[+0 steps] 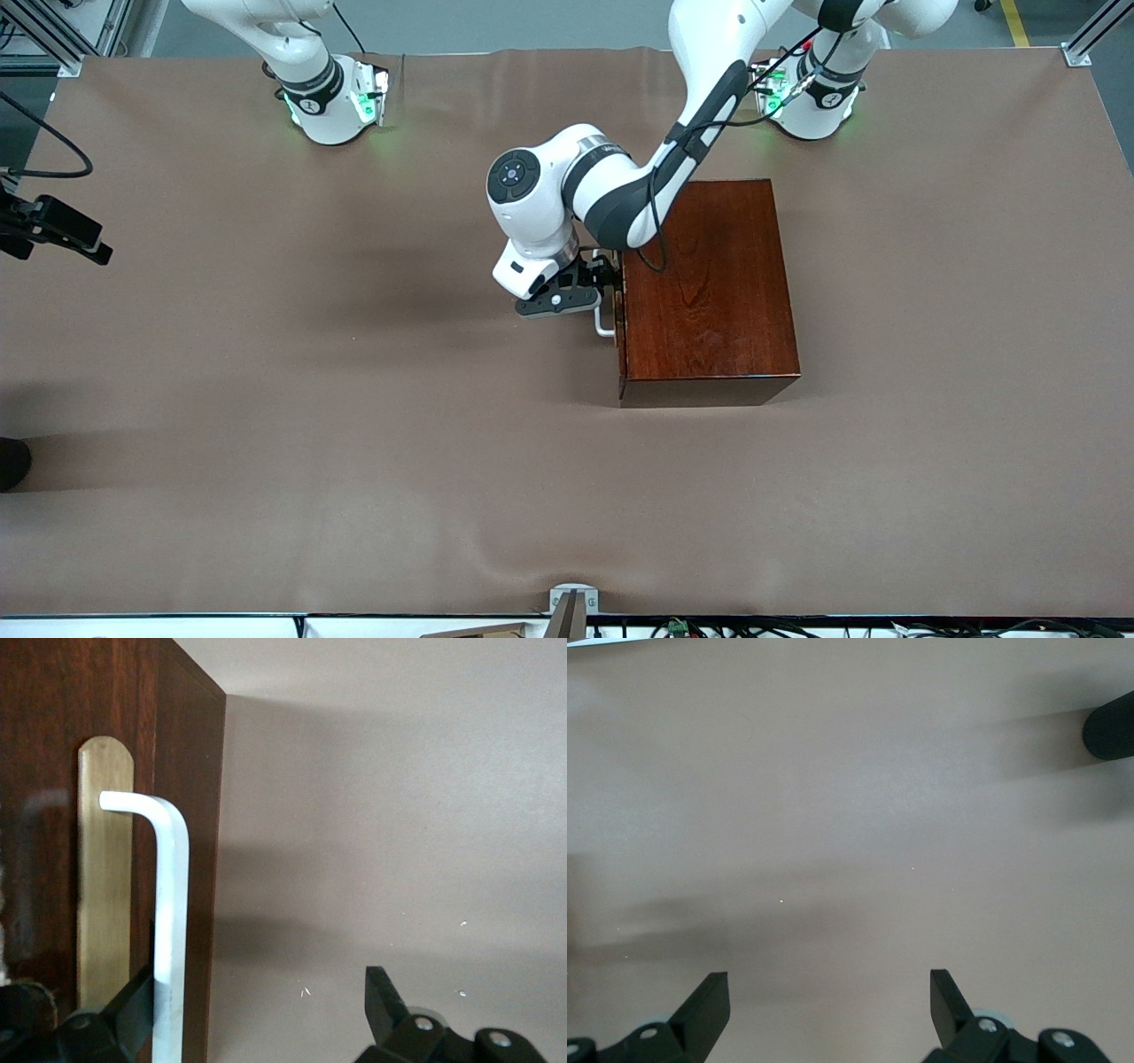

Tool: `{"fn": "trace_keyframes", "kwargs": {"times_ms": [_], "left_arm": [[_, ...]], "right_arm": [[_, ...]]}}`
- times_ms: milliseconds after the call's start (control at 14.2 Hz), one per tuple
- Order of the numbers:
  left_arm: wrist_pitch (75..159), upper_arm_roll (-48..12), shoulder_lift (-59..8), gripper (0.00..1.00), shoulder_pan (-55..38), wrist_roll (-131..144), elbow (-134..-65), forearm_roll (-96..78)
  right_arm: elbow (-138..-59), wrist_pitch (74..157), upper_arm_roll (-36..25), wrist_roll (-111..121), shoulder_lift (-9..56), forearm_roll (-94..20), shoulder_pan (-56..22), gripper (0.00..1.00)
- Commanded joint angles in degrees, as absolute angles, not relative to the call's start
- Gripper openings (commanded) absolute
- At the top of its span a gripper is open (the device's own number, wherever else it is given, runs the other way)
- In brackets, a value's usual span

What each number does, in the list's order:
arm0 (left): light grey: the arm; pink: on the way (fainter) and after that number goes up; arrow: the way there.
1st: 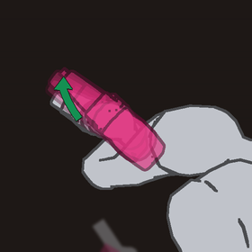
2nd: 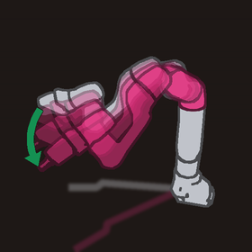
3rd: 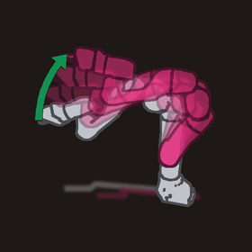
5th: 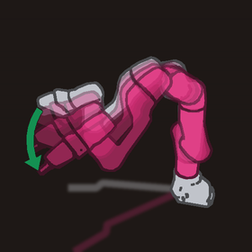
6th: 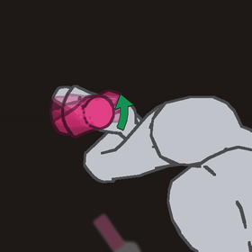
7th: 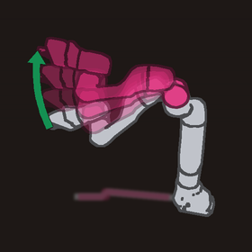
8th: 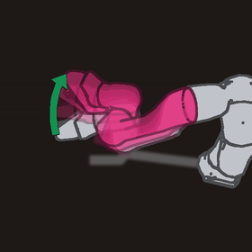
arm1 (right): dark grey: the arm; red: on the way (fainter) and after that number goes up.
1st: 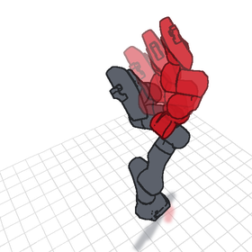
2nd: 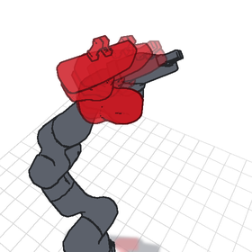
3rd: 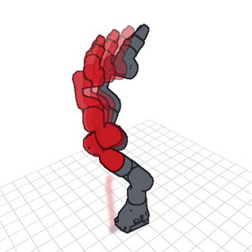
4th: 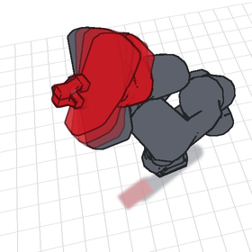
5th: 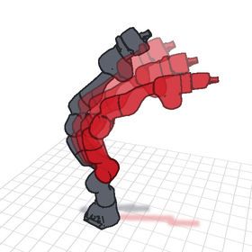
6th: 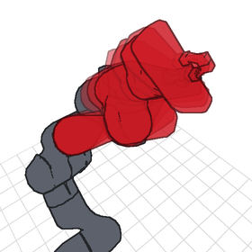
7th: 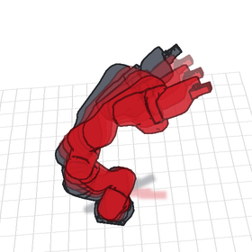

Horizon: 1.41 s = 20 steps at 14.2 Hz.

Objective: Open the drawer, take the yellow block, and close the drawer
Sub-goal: 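Lower the left gripper and hook the white drawer handle, then pull the drawer open by its handle with the left gripper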

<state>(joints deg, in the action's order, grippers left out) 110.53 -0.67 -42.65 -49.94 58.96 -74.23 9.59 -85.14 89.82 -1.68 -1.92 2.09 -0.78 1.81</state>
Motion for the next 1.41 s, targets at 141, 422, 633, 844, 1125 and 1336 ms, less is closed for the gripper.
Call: {"fn": "trace_keyframes", "kwargs": {"times_ms": [141,422,633,844,1125,1336], "left_arm": [[113.90,-1.23,-45.97,1.00,-50.36,61.52,-70.14,10.28],[115.75,-1.93,-46.32,1.00,-50.54,61.52,-70.05,10.11],[115.75,-2.20,-46.93,1.00,-50.71,62.84,-70.14,10.11],[116.80,-2.64,-46.93,1.00,-50.71,63.02,-70.14,8.36],[119.09,-2.64,-46.93,1.00,-50.80,63.19,-70.05,6.77],[120.58,-2.72,-46.93,1.00,-50.98,63.28,-70.05,6.33]], "right_arm": [[-84.73,89.47,-0.79,-2.29,1.76,-0.18,2.99,1.00],[-84.73,89.39,-0.70,-2.29,1.76,-0.26,2.99,1.00],[-84.73,89.47,-0.79,-2.29,1.76,-0.18,2.99,1.00],[-84.73,89.47,-0.79,-2.29,1.76,-0.18,2.99,1.00],[-84.73,89.47,-0.79,-2.29,1.76,-0.26,2.99,1.00],[-84.73,89.47,-0.79,-2.29,1.76,-0.26,2.99,1.00]]}}
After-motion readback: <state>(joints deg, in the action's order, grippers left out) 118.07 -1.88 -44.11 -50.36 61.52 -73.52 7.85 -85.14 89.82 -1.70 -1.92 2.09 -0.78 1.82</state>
